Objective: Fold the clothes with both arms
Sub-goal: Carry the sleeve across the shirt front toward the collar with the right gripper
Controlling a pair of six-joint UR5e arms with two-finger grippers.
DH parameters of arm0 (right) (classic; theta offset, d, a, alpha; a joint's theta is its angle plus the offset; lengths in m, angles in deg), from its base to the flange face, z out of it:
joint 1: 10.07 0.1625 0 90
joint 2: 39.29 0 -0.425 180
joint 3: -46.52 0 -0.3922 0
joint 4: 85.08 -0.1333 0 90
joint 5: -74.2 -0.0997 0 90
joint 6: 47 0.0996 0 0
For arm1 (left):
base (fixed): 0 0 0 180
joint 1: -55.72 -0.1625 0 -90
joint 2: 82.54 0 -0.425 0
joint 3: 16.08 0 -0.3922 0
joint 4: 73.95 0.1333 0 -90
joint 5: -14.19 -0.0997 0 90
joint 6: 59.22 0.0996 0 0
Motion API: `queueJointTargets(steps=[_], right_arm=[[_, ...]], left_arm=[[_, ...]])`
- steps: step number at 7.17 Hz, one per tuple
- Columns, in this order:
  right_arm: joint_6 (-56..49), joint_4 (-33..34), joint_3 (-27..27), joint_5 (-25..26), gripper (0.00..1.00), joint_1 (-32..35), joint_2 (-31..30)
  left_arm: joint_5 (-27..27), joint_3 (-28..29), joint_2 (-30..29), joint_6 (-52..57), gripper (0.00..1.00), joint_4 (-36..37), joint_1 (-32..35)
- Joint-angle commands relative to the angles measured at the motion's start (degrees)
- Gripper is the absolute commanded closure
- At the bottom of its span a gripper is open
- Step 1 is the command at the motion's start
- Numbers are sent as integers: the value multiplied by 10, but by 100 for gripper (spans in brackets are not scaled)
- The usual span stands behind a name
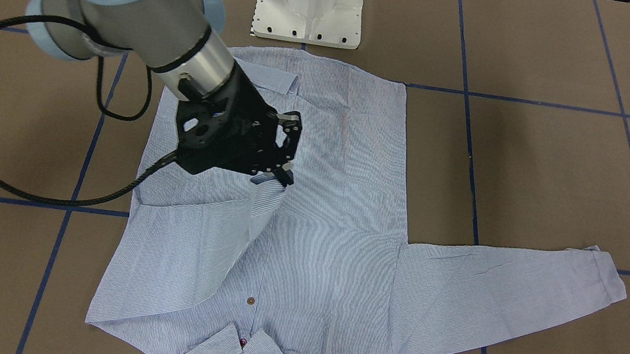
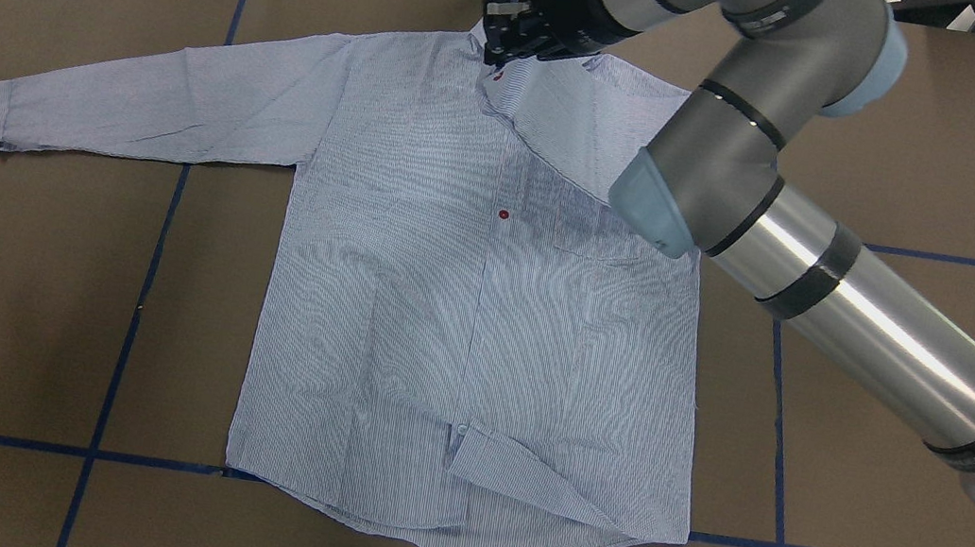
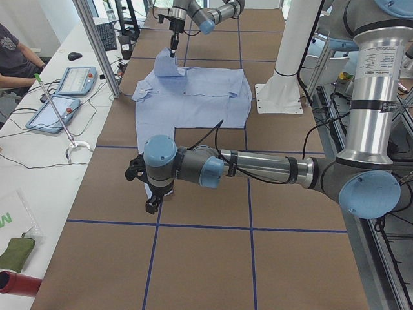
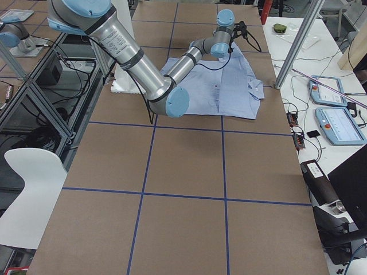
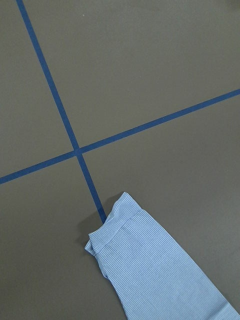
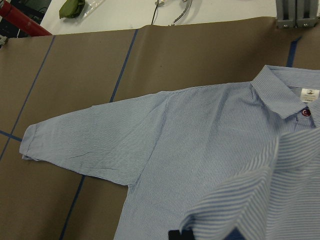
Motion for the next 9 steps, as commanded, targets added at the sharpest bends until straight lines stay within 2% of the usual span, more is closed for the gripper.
queueJointTargets(steps=[1,2,3,4,5,7,8,9], right_arm=[[-3,-2,71,63,100,-60,36],[-3,-2,135,88,100,-78,77],[-8,-3,184,130,2,-98,108],[-12,-4,199,211,0,-135,113],[-15,-3,199,223,0,-142,113],[-15,2,194,221,0,-138,109],[-15,36,172,192,0,-122,94],[-16,97,127,156,0,-94,74]], left_arm=[[0,1,0,-1,1,2,0],[0,0,0,-1,1,2,0],[0,1,-1,-1,1,2,-1],[7,0,-2,-1,1,4,-1],[17,1,-2,-3,1,5,-1],[19,-3,-7,-78,1,-7,-3],[17,4,-7,-104,1,-36,-8],[14,19,-5,-181,1,-100,-37]])
